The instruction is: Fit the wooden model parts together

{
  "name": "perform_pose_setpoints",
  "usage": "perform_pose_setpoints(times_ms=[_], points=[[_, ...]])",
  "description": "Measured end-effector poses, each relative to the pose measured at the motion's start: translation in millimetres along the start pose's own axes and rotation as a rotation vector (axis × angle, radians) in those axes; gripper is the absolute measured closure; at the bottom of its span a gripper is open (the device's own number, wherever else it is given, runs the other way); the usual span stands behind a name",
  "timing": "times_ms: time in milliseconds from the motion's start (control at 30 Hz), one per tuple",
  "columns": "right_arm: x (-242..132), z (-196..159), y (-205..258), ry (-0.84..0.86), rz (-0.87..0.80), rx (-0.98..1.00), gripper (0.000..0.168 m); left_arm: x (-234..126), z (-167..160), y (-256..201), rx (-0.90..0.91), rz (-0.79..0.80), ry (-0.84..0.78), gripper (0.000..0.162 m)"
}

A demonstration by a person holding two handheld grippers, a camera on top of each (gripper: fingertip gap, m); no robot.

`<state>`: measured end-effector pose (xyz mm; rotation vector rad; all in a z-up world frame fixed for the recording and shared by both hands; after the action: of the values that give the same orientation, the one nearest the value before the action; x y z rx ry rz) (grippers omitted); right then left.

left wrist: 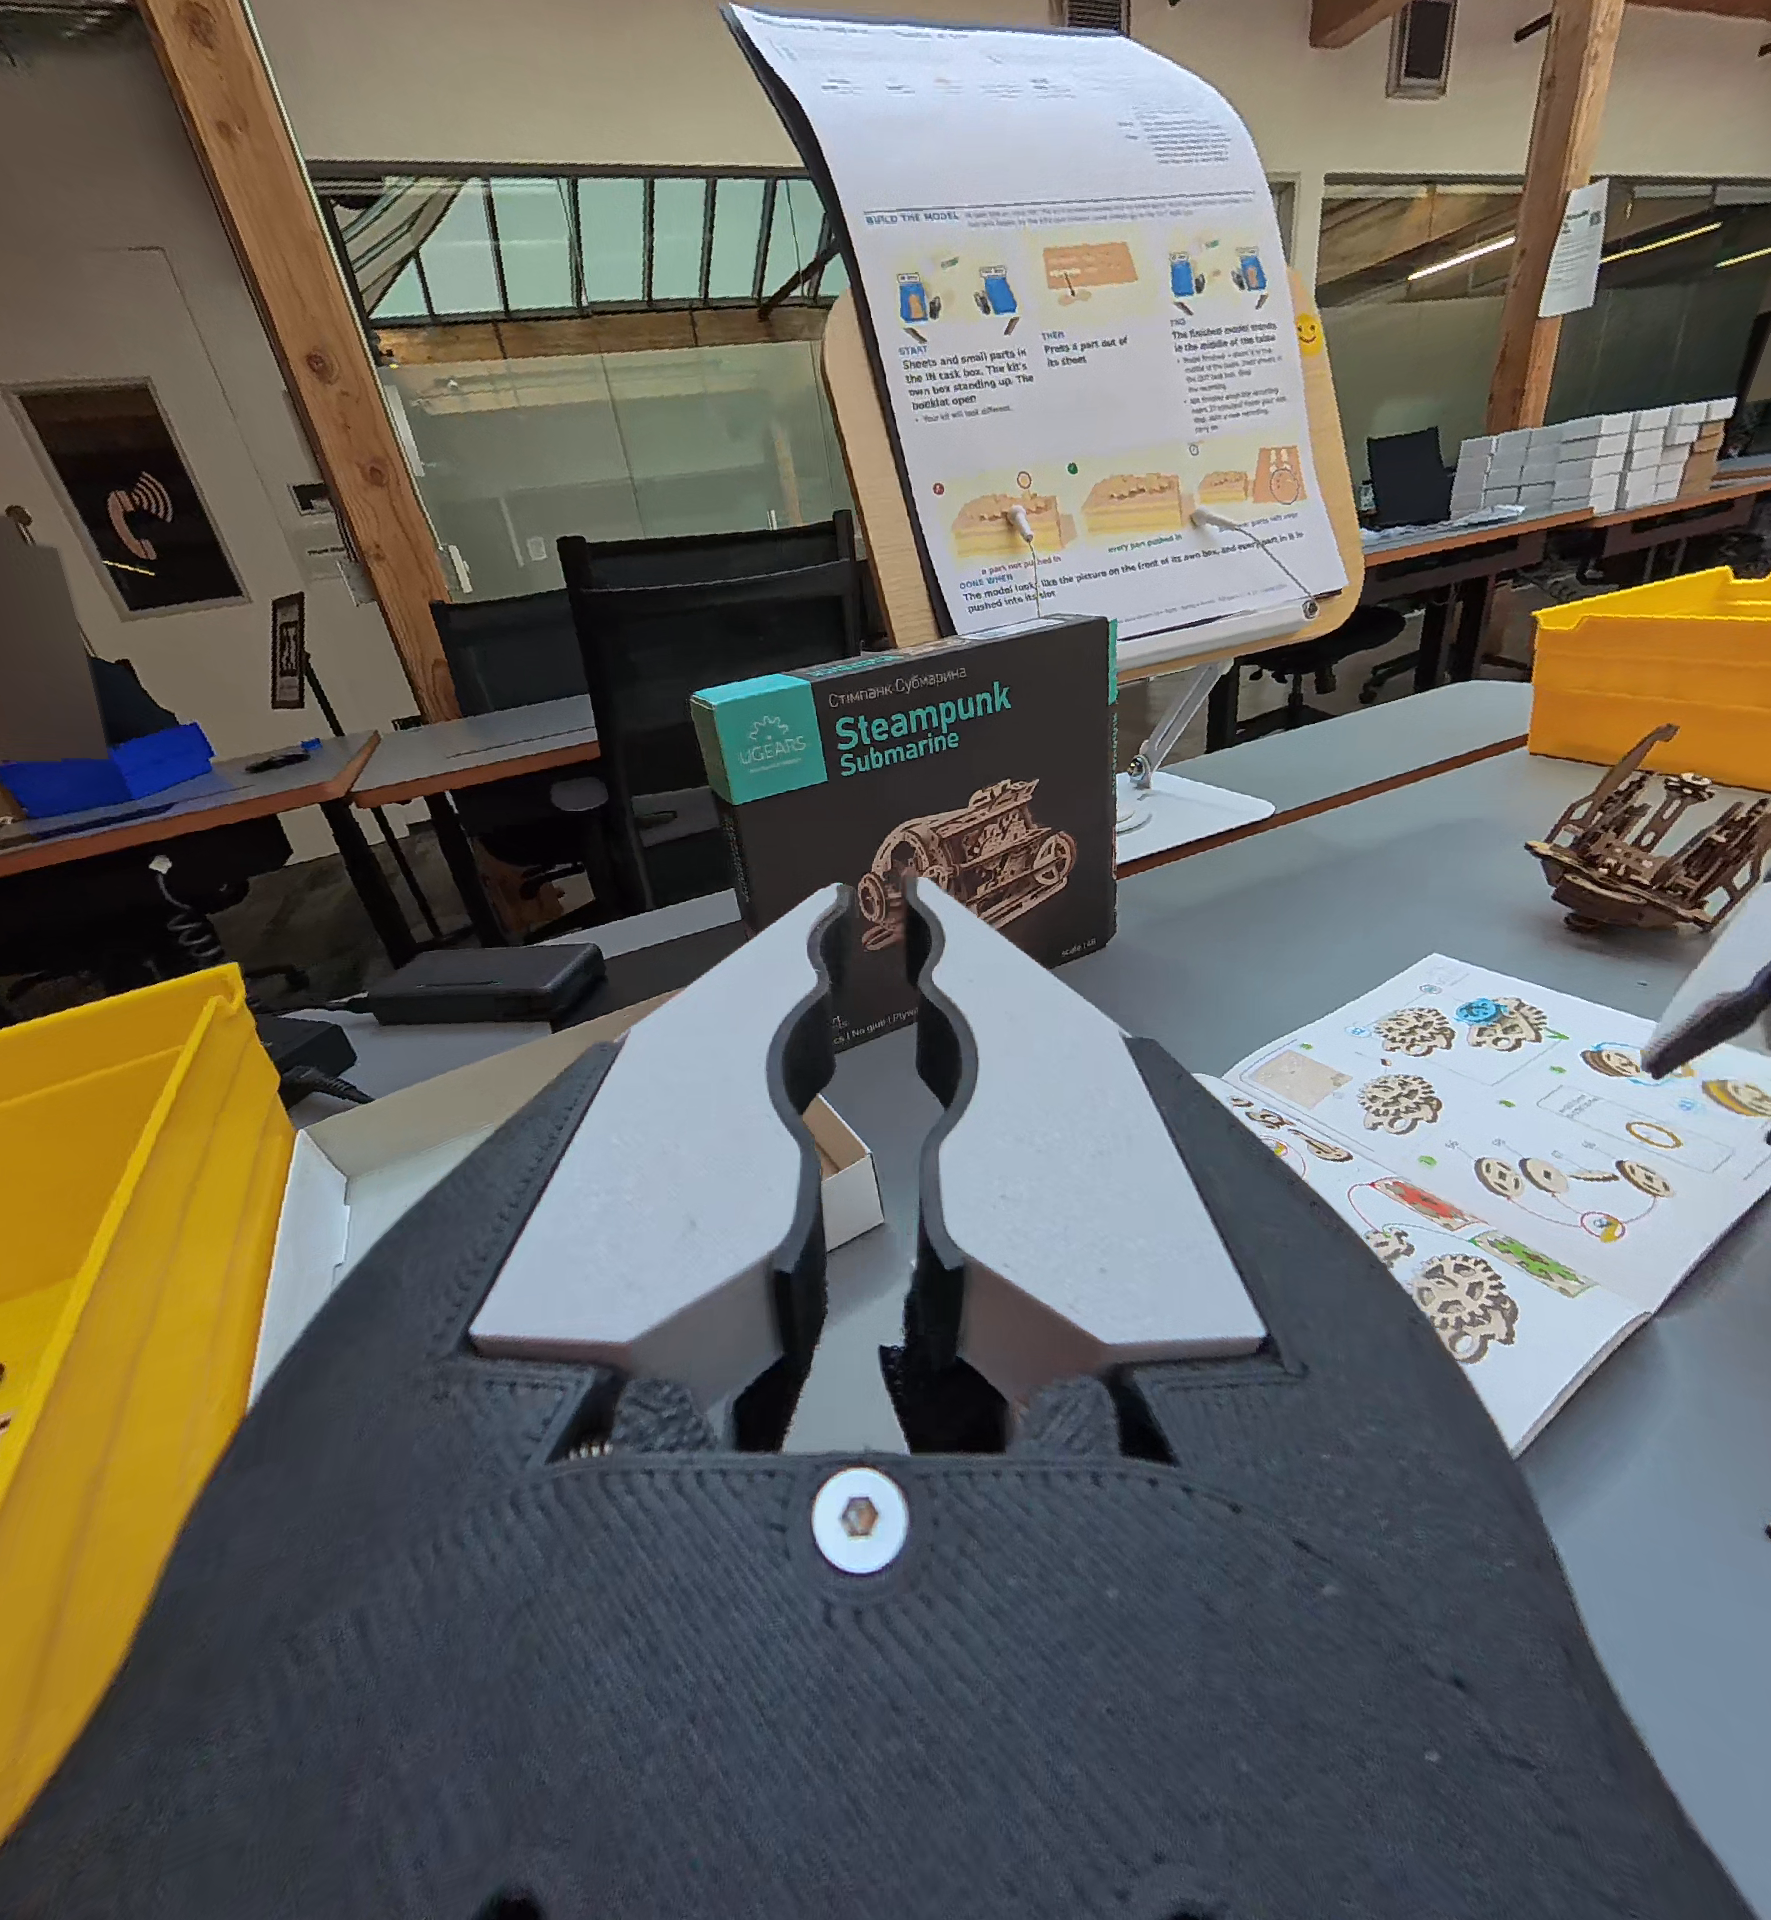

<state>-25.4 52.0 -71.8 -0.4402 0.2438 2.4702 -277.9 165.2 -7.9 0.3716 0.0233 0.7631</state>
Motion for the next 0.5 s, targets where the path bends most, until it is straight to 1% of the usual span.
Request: perform_pose_setpoints(times_ms=[67,100,167,233,300,367,433,500], points=[[-4,0,-6,-0.018,-0.022,0.016,0.144,-6,5,5,-0.041,0.019,0.009,0.150],[-6,-1,-9,-0.028,-0.034,0.024,0.145,-15,12,9,-0.081,0.035,-0.005,0.146],[-8,-4,-12,-0.029,-0.046,0.040,0.145,-43,32,19,-0.156,0.064,-0.044,0.137],[-9,-6,-14,-0.023,-0.055,0.038,0.145,-81,40,36,-0.148,0.110,0.008,0.132],[-9,-6,-13,-0.015,-0.066,0.005,0.145,-125,35,58,-0.116,0.185,0.154,0.122],[-5,-7,-9,-0.003,-0.055,-0.013,0.145,-170,20,80,-0.137,0.227,0.310,0.114],[4,-4,1,0.012,-0.010,0.001,0.145,-213,0,95,-0.214,0.241,0.428,0.114],[24,9,16,0.016,0.051,0.026,0.145,-247,-18,103,-0.306,0.259,0.497,0.110]])
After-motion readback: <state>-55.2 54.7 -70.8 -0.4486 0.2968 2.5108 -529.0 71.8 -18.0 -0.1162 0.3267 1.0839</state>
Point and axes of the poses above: each gripper's, where its closed fingertips meet, x out along the fingers, z out of its top, y = z × x across the jaws, the point moved 7 cm from there along -x, back along the fingers, and after that the axes turned 12 degrees about x, right-handed, at the moved point
